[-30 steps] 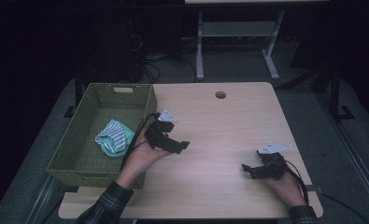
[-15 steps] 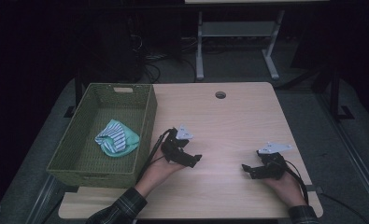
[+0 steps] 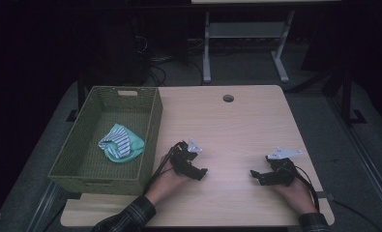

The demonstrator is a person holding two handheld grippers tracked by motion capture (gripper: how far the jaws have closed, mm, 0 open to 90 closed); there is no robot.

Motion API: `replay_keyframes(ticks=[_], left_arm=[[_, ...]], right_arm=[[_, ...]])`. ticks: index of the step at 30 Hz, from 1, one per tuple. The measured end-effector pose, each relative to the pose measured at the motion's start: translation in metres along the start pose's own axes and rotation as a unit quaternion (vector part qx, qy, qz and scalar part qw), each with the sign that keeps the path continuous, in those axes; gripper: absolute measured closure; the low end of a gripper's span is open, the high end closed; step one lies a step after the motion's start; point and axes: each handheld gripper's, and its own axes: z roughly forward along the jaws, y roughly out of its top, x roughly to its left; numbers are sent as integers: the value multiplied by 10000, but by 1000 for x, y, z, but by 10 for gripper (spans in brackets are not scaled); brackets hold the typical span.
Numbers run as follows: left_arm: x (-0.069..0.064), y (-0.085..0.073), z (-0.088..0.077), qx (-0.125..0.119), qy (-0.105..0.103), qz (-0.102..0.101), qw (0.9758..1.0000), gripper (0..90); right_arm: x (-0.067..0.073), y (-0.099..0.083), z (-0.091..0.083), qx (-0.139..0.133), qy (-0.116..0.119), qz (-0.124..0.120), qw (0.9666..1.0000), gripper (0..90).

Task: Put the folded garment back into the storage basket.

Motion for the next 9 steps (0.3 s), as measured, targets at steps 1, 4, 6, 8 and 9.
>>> replay_keyframes(ticks=[1,4,6,8,9], left_arm=[[0,0,0,6,4,-5,10000,125],[0,-1,0,-7,6,-2,10000,125],[0,-1,0,-36,8,-5,10000,125],[0,-3,0,-145,6,-8,9999,124],[0,-5,0,-209,-1,-3,9998,124]], right_arm=[[0,0,0,-3,-1,0,10000,134],[0,0,0,0,0,-1,10000,134],[0,0,0,0,-1,-1,10000,134],[0,0,0,0,0,-1,10000,135],[0,0,0,0,0,-1,10000,135]])
